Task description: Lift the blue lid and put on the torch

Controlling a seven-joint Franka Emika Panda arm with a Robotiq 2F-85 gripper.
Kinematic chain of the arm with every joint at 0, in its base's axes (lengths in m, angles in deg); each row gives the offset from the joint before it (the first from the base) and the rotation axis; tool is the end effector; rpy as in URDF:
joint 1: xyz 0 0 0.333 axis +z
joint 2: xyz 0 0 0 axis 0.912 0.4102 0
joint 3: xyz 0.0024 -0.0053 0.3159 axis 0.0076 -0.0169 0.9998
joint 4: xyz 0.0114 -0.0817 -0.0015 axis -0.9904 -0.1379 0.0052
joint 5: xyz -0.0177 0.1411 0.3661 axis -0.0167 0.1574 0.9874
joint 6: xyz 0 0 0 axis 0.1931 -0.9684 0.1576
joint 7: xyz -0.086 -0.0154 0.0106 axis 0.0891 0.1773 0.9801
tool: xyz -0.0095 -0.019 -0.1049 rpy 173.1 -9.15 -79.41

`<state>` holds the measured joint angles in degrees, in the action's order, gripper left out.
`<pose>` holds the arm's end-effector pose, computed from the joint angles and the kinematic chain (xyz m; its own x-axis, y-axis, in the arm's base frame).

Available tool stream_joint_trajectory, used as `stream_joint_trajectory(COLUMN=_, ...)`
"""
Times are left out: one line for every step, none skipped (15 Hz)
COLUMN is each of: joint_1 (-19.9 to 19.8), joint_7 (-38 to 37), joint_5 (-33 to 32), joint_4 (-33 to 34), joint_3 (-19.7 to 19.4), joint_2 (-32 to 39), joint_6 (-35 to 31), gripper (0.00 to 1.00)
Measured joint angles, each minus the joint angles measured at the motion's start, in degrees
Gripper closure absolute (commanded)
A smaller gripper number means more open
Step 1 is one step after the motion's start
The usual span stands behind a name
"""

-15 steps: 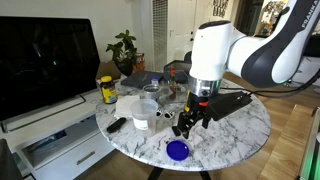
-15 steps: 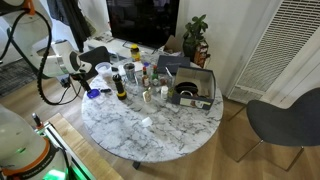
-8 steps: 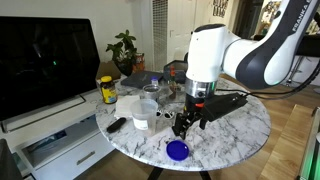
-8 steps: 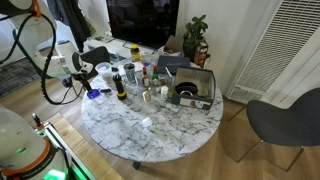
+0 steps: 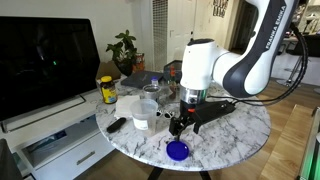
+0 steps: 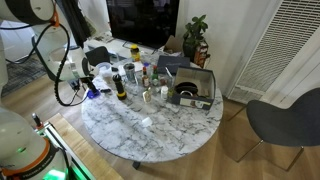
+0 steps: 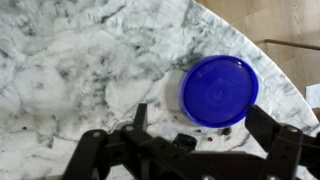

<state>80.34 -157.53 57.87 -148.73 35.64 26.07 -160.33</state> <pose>0.3750 0.3041 0.1349 0.9884 -0.1503 0.0240 -0.1483 -0.9864 -0.0713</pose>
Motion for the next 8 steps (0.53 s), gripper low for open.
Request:
stream_joint_trajectory(joint_1=0.19, joint_7=0.02, joint_5=-0.30, joint_4=0.38, joint_3=-0.47, joint_2=0.90, joint_6=-0.70, gripper=0.26)
stream_joint_trajectory(joint_1=0.40, joint_7=0.03, joint_5=-0.67, joint_4=0.78, joint_3=-0.94, joint_2=1.76, joint_6=-1.17, gripper=0.32)
stream_joint_trajectory(joint_1=0.65, joint_7=0.05, joint_5=-0.96, joint_4=1.11, joint_3=-1.39, joint_2=2.49, joint_6=-1.59, gripper=0.40)
stream_joint_trajectory(joint_1=0.91, joint_7=0.07, joint_5=-1.17, joint_4=1.43, joint_3=-1.81, joint_2=3.15, joint_6=-1.94, gripper=0.47)
stream_joint_trajectory(joint_1=1.15, joint_7=0.10, joint_5=-1.34, joint_4=1.71, joint_3=-2.15, joint_2=3.71, joint_6=-2.19, gripper=0.57)
stream_joint_trajectory(joint_1=1.37, joint_7=0.11, joint_5=-1.52, joint_4=1.96, joint_3=-2.43, joint_2=4.19, joint_6=-2.44, gripper=0.63)
stream_joint_trajectory(joint_1=1.60, joint_7=0.12, joint_5=-1.70, joint_4=2.21, joint_3=-2.69, joint_2=4.60, joint_6=-2.68, gripper=0.72)
stream_joint_trajectory(joint_1=1.83, joint_7=0.13, joint_5=-1.81, joint_4=2.37, joint_3=-2.90, joint_2=4.88, joint_6=-2.91, gripper=0.79)
